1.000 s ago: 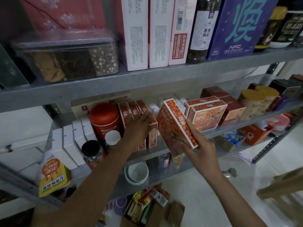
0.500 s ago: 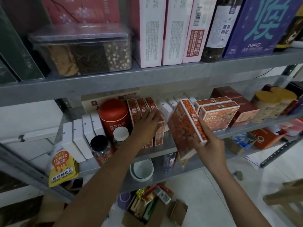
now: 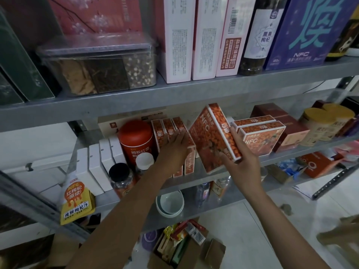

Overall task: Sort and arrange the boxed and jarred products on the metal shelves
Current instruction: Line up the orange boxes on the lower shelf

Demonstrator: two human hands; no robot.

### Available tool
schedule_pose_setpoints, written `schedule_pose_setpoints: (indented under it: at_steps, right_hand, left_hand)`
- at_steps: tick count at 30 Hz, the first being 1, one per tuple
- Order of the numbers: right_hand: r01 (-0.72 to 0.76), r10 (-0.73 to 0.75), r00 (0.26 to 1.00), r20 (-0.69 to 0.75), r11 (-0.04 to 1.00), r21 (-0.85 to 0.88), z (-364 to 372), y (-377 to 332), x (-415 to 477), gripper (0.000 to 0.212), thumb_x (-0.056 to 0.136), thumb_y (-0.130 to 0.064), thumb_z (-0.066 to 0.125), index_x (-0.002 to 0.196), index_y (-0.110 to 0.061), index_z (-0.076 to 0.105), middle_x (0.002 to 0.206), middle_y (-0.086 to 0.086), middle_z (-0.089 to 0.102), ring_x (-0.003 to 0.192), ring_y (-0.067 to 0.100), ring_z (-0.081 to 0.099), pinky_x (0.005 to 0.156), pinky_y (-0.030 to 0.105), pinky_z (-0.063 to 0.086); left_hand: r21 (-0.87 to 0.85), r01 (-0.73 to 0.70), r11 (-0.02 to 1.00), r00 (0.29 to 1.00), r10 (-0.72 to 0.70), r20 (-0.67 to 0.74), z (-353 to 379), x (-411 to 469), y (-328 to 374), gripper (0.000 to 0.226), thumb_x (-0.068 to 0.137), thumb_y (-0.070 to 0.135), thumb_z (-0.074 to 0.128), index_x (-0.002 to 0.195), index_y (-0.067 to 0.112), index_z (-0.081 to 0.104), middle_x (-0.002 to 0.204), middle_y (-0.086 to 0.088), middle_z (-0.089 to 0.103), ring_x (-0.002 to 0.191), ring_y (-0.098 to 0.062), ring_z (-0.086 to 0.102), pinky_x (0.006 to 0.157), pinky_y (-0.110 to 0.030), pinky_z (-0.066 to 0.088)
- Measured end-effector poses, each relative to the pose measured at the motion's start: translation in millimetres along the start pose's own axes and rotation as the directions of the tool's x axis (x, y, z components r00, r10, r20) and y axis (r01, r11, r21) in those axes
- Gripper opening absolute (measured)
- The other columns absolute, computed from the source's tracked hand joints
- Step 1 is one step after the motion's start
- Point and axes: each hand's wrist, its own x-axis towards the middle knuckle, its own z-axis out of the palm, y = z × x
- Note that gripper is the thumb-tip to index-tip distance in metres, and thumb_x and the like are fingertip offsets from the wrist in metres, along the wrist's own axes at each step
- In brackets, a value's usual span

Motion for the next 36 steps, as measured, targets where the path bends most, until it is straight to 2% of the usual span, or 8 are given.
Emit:
schedule_pose_setpoints:
  at_steps: [4, 6, 12, 20, 24, 28, 33, 36]
  right_hand:
    - [0.022, -0.02, 1.0, 0.023, 0.994, -0.107, 15.2, 7.1, 11.2, 0.079, 0.083, -0.01, 0.075, 0.148, -0.023, 0.033, 0.13, -0.007, 0.054, 0.112, 0.013, 0.06, 0.091, 0.034, 0.055]
    - [0.041, -0.035, 0.999, 0.038, 0.987, -0.152, 26.3, 9.1, 18.5, 0.077, 0.083, -0.012, 0.076, 0.149, -0.015, 0.035, 0.131, 0.006, 0.06, 0.111, 0.023, 0.064, 0.093, 0.042, 0.055]
    - [-0.005, 0.025, 0.997, 0.078, 0.969, -0.247, 56.8, 16.2, 37.4, 0.074, 0.083, -0.021, 0.077, 0.147, -0.013, 0.04, 0.118, 0.012, 0.069, 0.1, 0.028, 0.069, 0.082, 0.024, 0.045]
    - [0.035, 0.147, 0.843, 0.518, 0.945, -0.324, 57.1, 26.8, 49.0, 0.095, 0.089, -0.016, 0.07, 0.154, -0.019, 0.001, 0.142, 0.009, 0.053, 0.121, 0.028, 0.059, 0.099, 0.035, 0.047]
    - [0.099, 0.087, 0.946, 0.313, 0.842, -0.531, 54.5, 35.6, 43.5, 0.076, 0.088, -0.025, 0.07, 0.152, -0.021, 0.028, 0.128, 0.01, 0.059, 0.113, 0.025, 0.061, 0.089, 0.037, 0.052]
    - [0.111, 0.03, 0.976, 0.215, 0.781, -0.614, 63.5, 41.7, 47.8, 0.059, 0.084, -0.031, 0.074, 0.137, -0.02, 0.049, 0.127, 0.011, 0.05, 0.117, 0.024, 0.051, 0.089, 0.036, 0.049]
    - [0.161, -0.009, 0.974, 0.225, 0.727, -0.668, 70.2, 45.9, 61.8, 0.084, 0.082, -0.046, 0.072, 0.15, -0.019, 0.031, 0.145, 0.016, 0.035, 0.131, 0.032, 0.036, 0.104, 0.042, 0.034]
    - [0.184, 0.101, 0.945, 0.311, 0.622, -0.761, 64.5, 51.1, 69.3, 0.088, 0.084, -0.057, 0.064, 0.153, -0.024, 0.019, 0.157, 0.012, 0.018, 0.143, 0.034, 0.019, 0.114, 0.047, 0.022]
  left_hand:
    - [-0.024, -0.007, 1.0, 1.0, 0.006, -0.02, 0.6, 1.3, -0.6, 0.057, 0.106, 0.031, 0.032, 0.155, 0.013, 0.01, 0.163, -0.005, 0.009, 0.151, -0.023, 0.003, 0.12, -0.048, 0.002]
    - [-0.059, -0.004, 0.998, 1.0, 0.002, -0.03, 1.2, 1.2, -1.1, 0.061, 0.105, 0.031, 0.036, 0.156, 0.016, 0.007, 0.163, -0.005, 0.009, 0.151, -0.023, 0.003, 0.121, -0.049, 0.002]
    - [-0.073, -0.028, 0.997, 0.999, 0.025, -0.045, 3.1, 0.3, -0.3, 0.079, 0.102, 0.029, 0.045, 0.152, 0.033, -0.016, 0.164, -0.005, 0.007, 0.15, -0.024, 0.005, 0.121, -0.054, 0.007]
    - [0.021, -0.011, 1.0, 1.0, 0.011, -0.014, 8.7, 3.4, 0.1, 0.065, 0.104, 0.031, 0.04, 0.154, 0.037, 0.0, 0.164, -0.006, -0.006, 0.15, -0.028, -0.007, 0.121, -0.051, -0.002]
    - [0.039, -0.008, 0.999, 1.0, 0.008, 0.0, 9.9, 5.1, 1.3, 0.069, 0.103, 0.029, 0.042, 0.154, 0.035, -0.005, 0.164, -0.007, -0.008, 0.15, -0.028, -0.009, 0.12, -0.053, -0.002]
    - [0.052, -0.019, 0.998, 1.0, 0.019, 0.0, 7.8, 2.3, 1.8, 0.08, 0.1, 0.025, 0.05, 0.153, 0.037, -0.008, 0.163, -0.01, -0.008, 0.15, -0.031, -0.01, 0.12, -0.055, -0.002]
    - [0.059, -0.006, 0.998, 1.0, 0.007, -0.006, 5.9, 2.2, 3.7, 0.084, 0.096, 0.015, 0.055, 0.154, 0.037, -0.001, 0.163, -0.01, -0.007, 0.15, -0.031, -0.008, 0.12, -0.055, -0.002]
    - [0.066, -0.006, 0.998, 1.0, 0.006, 0.001, 6.2, 1.6, 3.1, 0.085, 0.096, 0.018, 0.056, 0.155, 0.035, -0.003, 0.163, -0.01, -0.008, 0.15, -0.031, -0.009, 0.12, -0.055, -0.003]
